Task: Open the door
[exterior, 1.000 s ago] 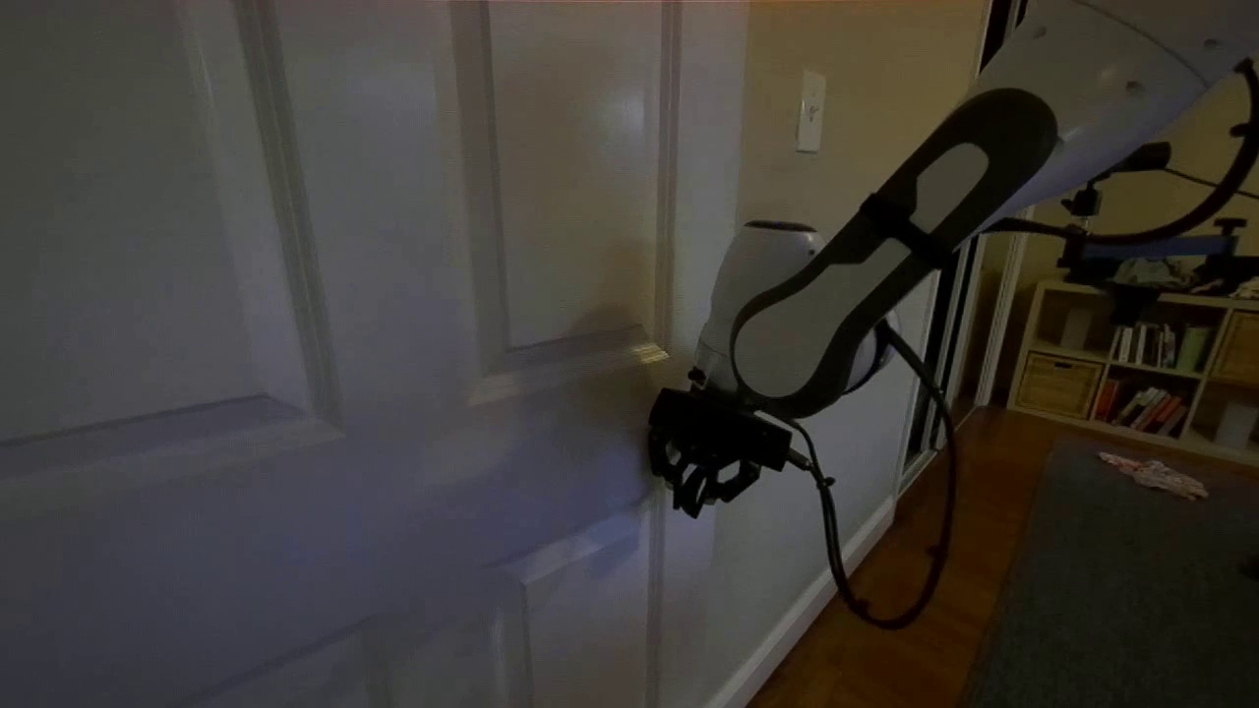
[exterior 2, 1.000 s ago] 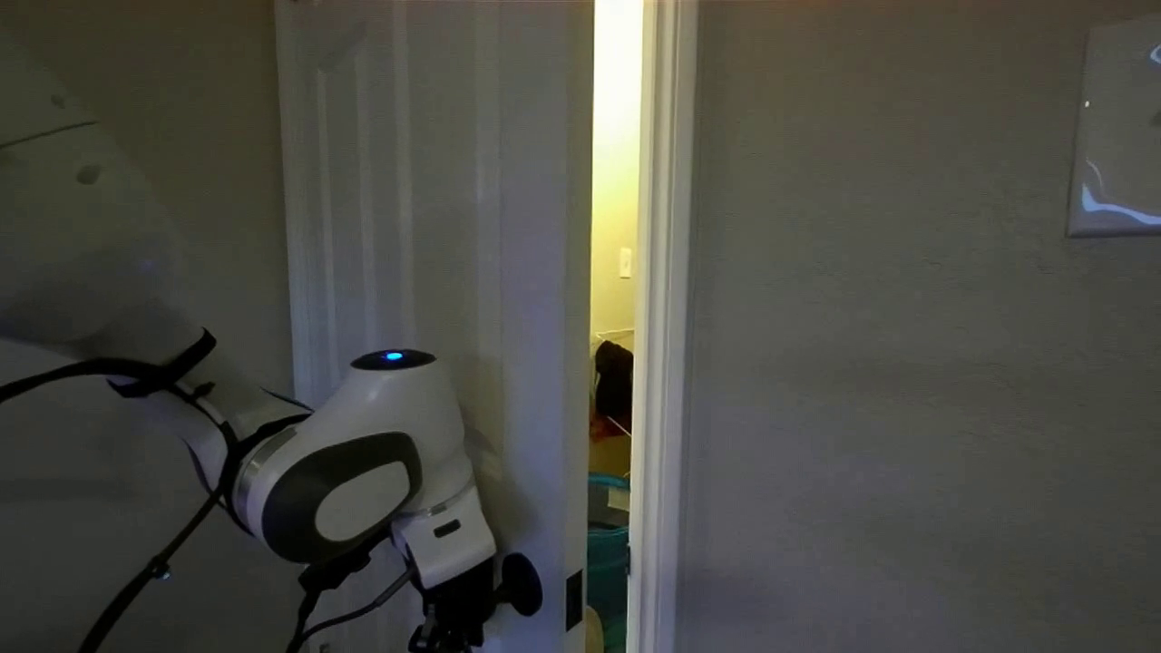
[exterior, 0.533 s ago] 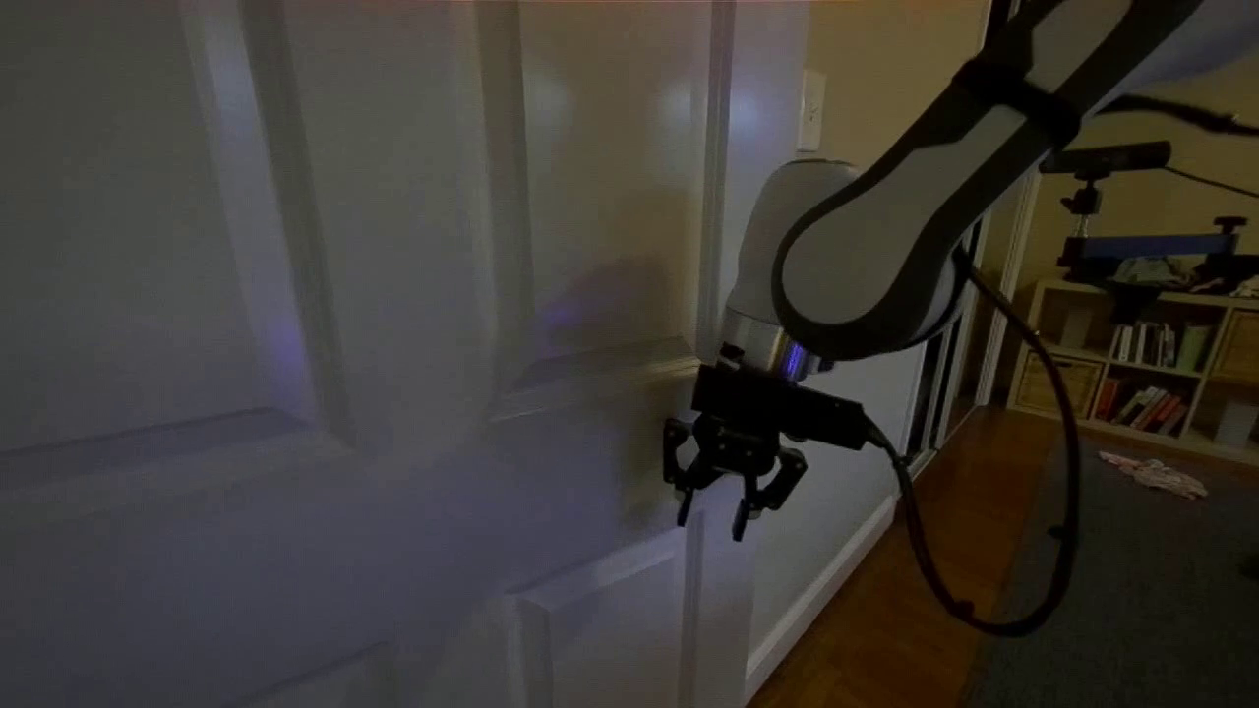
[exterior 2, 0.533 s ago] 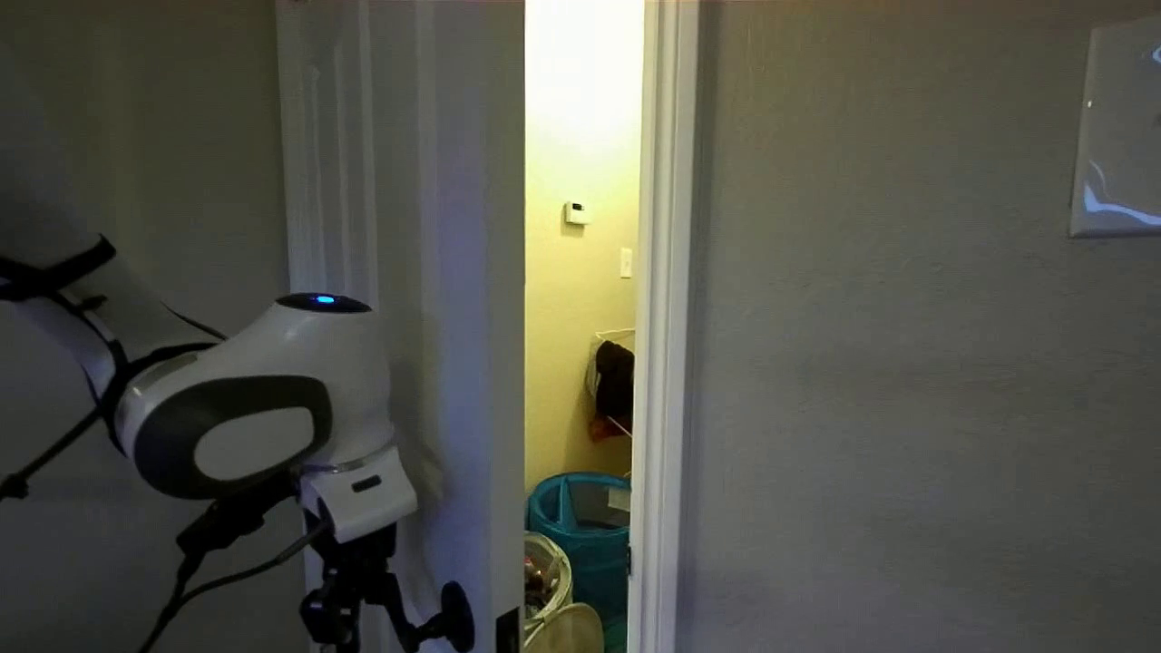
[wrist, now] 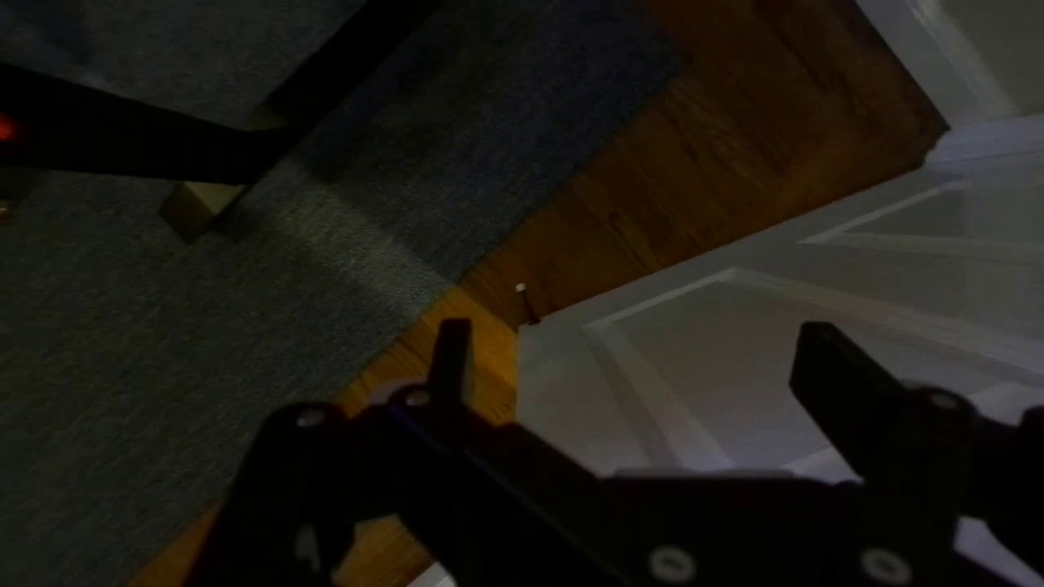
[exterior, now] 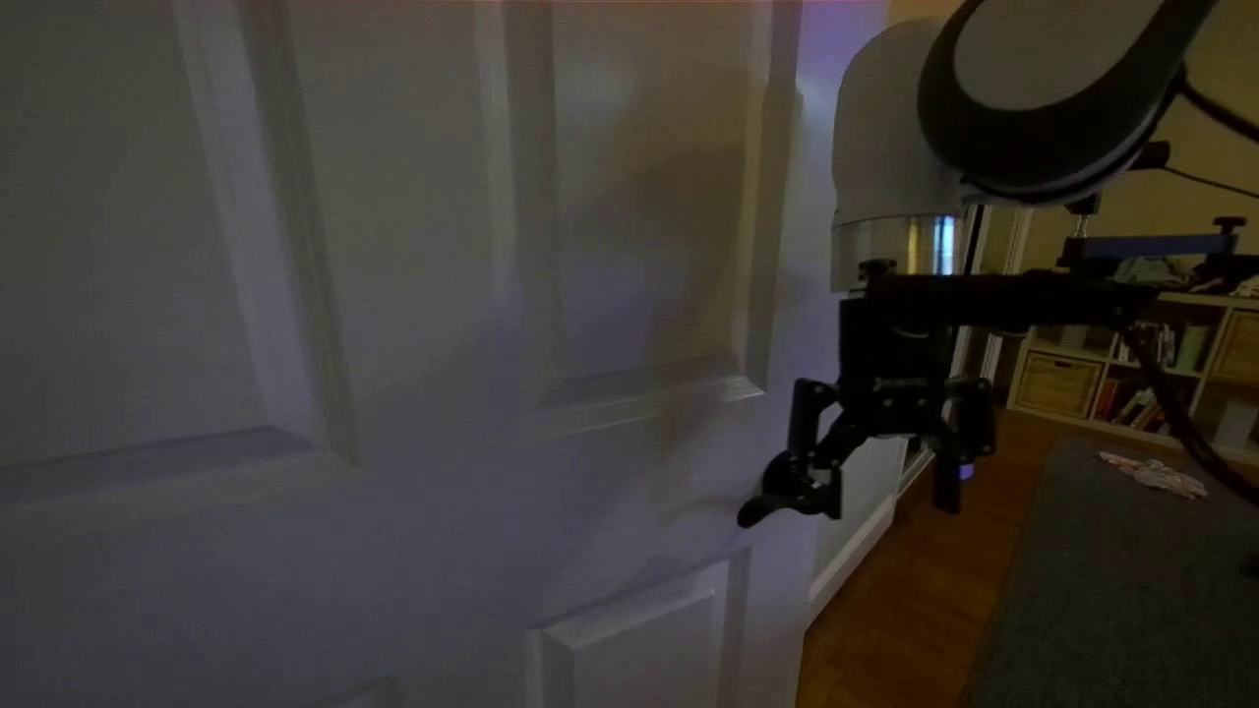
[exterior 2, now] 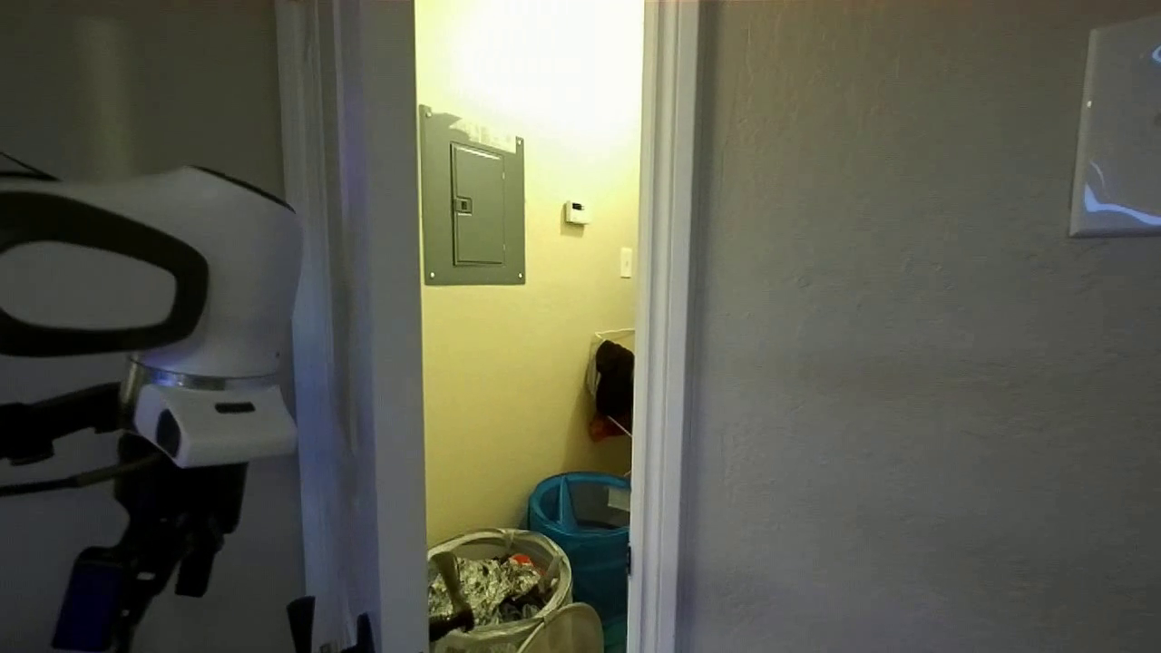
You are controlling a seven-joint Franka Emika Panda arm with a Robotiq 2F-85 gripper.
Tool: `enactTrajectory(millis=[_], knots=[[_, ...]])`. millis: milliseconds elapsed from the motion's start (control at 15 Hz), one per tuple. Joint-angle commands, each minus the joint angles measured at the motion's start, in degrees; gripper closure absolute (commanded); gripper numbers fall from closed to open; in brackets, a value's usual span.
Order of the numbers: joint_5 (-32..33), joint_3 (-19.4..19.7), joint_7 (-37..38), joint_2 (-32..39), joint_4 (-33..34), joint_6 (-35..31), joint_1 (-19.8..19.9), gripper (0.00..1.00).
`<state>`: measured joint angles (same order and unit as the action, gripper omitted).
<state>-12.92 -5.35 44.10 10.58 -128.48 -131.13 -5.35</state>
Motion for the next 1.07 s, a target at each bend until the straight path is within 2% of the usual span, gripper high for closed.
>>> enactTrajectory(millis=[0,333,733,800,1000], knots=[[8.5,2.3,3.4,-14.0,-8.9,7.8,-0.4,0.00],[17.4,1.7,2.8,-29.6,-15.3,13.7,3.0,0.00],[16.7,1.8,0.6,-44.7,-21.3,14.9,7.8,0.00],[16.0,0.7,1.0,-38.8,-17.6,14.3,7.7,0.00],[15.9,0.4,0.8,-40.2,-18.1,14.3,8.2,0.00]])
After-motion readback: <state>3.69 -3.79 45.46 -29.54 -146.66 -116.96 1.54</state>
